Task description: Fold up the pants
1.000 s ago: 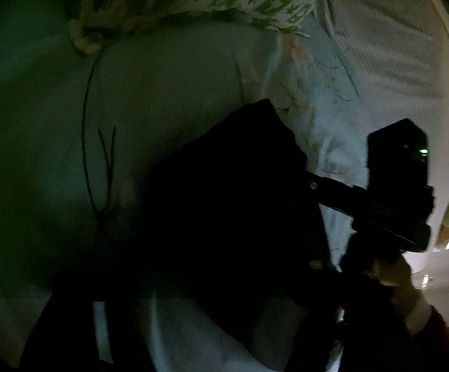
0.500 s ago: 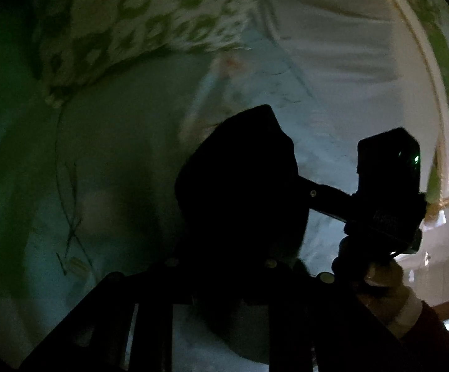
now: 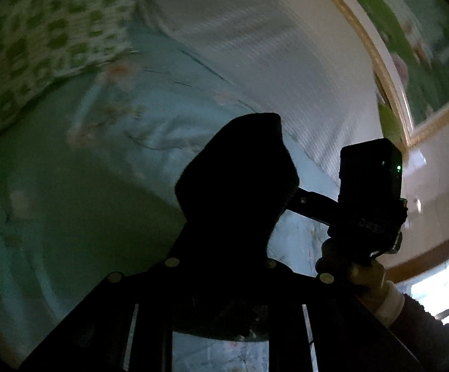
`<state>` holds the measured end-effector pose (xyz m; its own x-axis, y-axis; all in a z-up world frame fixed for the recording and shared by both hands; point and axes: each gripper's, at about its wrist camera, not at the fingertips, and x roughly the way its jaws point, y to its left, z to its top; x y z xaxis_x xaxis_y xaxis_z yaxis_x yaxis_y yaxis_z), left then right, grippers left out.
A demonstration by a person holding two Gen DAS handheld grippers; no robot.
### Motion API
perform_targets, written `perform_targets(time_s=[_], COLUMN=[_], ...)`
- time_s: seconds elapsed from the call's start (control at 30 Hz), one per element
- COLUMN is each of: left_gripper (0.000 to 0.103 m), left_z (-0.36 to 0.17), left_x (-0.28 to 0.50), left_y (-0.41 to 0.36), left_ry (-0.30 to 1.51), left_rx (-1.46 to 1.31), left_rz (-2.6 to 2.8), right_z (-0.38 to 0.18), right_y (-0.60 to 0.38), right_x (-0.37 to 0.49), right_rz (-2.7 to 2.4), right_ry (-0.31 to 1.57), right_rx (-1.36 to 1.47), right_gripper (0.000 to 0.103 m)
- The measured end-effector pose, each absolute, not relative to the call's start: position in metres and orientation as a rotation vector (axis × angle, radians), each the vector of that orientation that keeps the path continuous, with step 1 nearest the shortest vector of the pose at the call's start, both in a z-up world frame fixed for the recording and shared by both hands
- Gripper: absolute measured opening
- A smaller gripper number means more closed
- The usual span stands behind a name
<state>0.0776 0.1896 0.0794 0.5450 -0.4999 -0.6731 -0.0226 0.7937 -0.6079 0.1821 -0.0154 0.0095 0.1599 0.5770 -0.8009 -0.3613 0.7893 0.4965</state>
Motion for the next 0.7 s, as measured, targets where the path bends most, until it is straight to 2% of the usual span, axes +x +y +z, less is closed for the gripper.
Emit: perform_targets(time_s=[0.3,0.7], left_gripper=[0.017,0.017], left_z=[0.093,0.072], left_x=[0.066,0.054], left_y=[0.108,0.018], left_ry=[1.007,1.083], left_rx=[-0.46,-0.212], left_rz=[-0.433,-0.489], right_z=[0.039,0.032], right_y=[-0.085,-0.166], right_x=[0.127,0.062], right_rz=[0.567,0.431], right_ry=[1.125,1.053], right_rx=[0.293,0.426], right_gripper=[0.022,0.022])
